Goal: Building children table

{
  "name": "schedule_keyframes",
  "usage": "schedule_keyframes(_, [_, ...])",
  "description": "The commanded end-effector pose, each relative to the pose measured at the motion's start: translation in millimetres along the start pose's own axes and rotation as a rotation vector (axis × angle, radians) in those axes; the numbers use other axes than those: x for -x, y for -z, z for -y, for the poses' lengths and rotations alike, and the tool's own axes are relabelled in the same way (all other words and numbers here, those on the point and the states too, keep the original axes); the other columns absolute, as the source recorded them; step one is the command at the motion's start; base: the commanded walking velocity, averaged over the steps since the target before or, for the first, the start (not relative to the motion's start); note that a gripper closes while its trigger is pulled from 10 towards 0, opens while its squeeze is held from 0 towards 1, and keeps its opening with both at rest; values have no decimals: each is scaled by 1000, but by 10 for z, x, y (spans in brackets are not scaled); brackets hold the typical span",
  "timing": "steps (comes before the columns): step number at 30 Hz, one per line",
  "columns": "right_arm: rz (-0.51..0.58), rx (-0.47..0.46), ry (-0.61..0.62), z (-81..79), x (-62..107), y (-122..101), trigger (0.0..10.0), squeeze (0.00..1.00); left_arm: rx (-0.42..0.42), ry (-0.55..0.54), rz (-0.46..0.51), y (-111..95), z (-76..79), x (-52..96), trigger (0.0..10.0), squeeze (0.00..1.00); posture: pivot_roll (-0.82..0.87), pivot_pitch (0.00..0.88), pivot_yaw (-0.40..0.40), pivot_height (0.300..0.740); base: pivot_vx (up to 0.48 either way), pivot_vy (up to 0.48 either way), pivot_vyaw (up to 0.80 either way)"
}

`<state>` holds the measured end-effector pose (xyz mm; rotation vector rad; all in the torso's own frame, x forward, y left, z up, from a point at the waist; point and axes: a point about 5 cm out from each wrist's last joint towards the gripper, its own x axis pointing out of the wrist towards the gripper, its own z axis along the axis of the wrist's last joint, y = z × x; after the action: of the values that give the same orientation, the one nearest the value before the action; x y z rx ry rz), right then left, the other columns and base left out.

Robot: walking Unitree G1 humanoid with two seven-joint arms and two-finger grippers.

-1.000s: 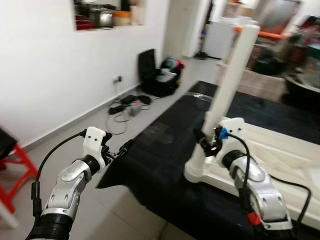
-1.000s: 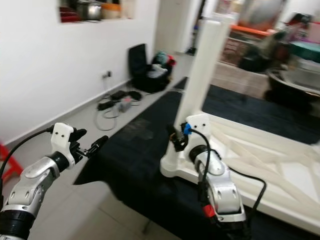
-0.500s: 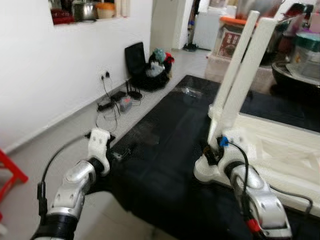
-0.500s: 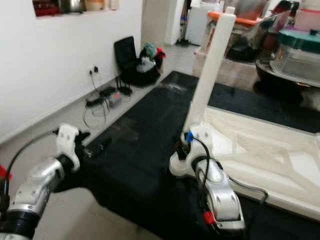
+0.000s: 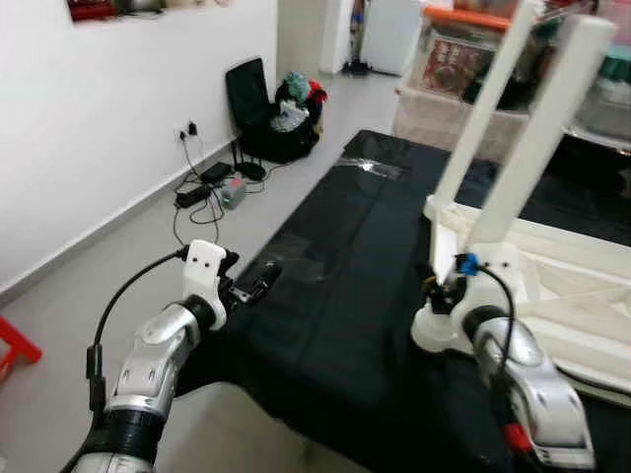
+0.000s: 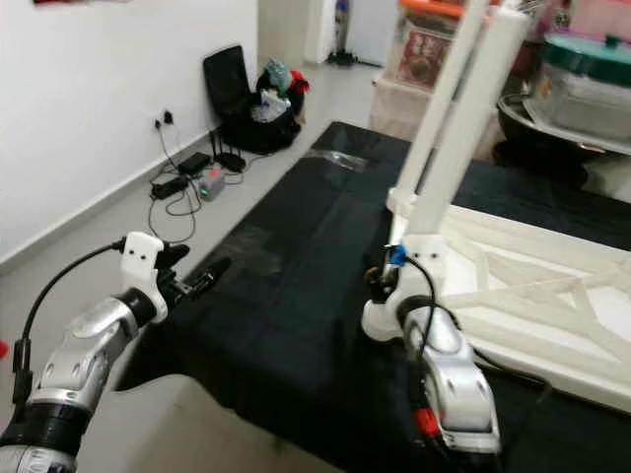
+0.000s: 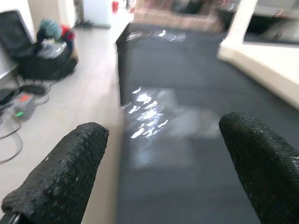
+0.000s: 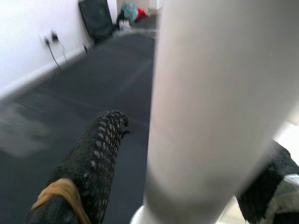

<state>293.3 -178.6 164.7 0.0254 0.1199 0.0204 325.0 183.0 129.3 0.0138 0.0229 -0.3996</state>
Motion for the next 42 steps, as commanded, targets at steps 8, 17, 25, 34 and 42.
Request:
schedule_keyframes(8, [42,-68,-25,-60,20,-63,10000,0,-13,35,18,-38,107,-76,10000,0,20,0,-101,740,0,0,-642])
schedule_keyframes(17, [36,-28,22,-9,26,-26,10000,0,-16,18,13,-23,82,-72,10000,0,18,0,-102,740,0,0,-453])
schedule_keyframes(25, [51,-46,-57,-168,-57,-78,10000,0,-20,12,15,-29,74,-84,10000,0,27,0,-107,740,0,0,0])
schedule_keyframes(34, [83,-21,-210,-291,-47,-160,10000,0,-20,2,17,-30,55,-71,10000,0,29,0,-113,740,0,0,0])
schedule_keyframes(42, [79,3,-151,-253,-170,-189,10000,0,-18,1,21,-36,64,-80,10000,0,37,0,-118,740,0,0,0])
